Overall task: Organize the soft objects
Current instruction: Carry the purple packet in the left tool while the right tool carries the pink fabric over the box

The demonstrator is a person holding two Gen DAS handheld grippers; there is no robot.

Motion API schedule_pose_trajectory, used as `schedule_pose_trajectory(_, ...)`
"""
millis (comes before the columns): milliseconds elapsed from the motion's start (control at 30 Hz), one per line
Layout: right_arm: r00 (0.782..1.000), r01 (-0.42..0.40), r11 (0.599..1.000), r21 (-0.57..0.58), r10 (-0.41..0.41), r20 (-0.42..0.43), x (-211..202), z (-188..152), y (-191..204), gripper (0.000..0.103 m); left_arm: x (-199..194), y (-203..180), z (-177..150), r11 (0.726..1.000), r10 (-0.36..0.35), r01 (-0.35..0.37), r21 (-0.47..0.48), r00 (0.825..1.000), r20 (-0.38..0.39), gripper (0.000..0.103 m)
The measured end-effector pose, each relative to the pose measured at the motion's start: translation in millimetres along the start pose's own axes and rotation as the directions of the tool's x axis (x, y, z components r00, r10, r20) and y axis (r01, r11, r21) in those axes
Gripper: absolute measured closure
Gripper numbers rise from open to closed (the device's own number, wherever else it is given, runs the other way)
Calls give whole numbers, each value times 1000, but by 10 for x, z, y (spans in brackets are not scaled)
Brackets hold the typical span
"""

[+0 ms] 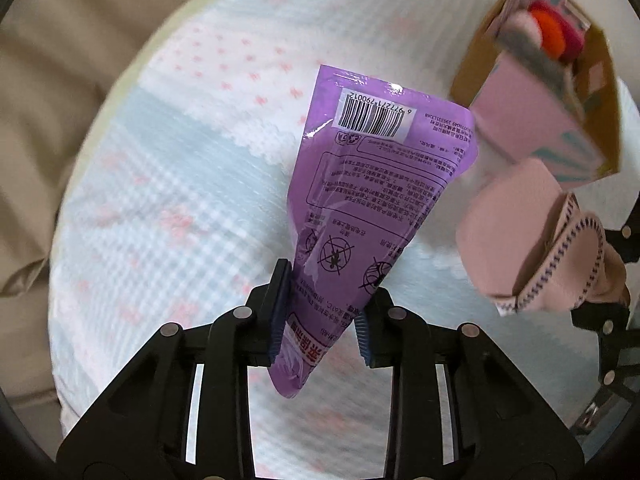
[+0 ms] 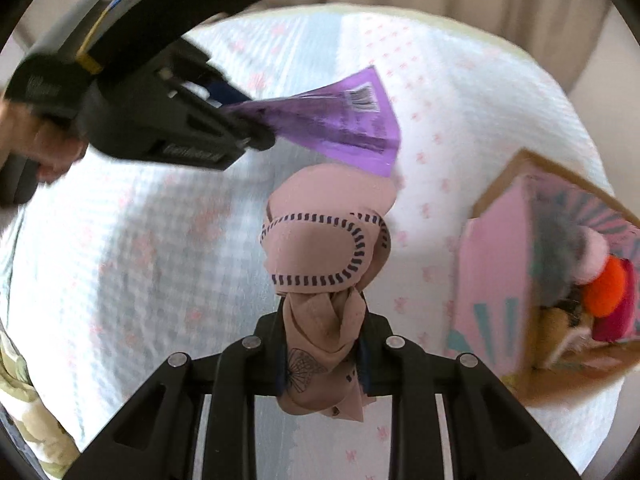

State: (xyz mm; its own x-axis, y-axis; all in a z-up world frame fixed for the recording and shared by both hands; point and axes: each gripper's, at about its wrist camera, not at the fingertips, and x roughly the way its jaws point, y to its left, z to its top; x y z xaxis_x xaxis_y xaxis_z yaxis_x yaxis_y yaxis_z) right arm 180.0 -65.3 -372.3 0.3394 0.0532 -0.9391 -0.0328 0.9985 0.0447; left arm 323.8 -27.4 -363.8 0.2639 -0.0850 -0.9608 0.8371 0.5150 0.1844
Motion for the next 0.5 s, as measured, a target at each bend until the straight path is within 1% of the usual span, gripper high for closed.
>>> schedule_pose_trajectory(67,1000,5,1000,9,-5,21,-162,34,-18,80,-223,-2,-29,999,2,-1,-32,1000,20,77)
schedule_pose_trajectory(167,998,6,1000,31,-8,59,-481,29,-33,80,-620,-104,-87,996,13,-7,-91,998,59,77)
schedule_pose_trajectory(233,997,-6,999,53,2,79,-709,46,-100,80,-945,-191,-122,990,22,-8,-144,995,93,77)
schedule_pose_trajectory(267,996,-13,998,64,7,90,-847,60,-151,80,-1043,-196,-140,987,23,-6,-162,994,104,77)
schedule_pose_trajectory(300,995,-15,997,71,8,97,-990,74,-207,80,-1204,-223,-131,980,29,-4,-197,992,123,77)
schedule_pose_trajectory(367,994,-24,996,84,15,112,-1214,83,-307,80,-1397,-297,-141,969,34,3,-248,989,145,77)
schedule_pose_trajectory(433,992,-21,996,88,10,129,-1412,82,-394,80,-1630,-365,-157,947,42,17,-322,984,175,77)
schedule_pose_trajectory(500,989,-21,996,91,7,149,-1630,68,-512,80,-1765,-388,-145,928,50,26,-372,980,191,77)
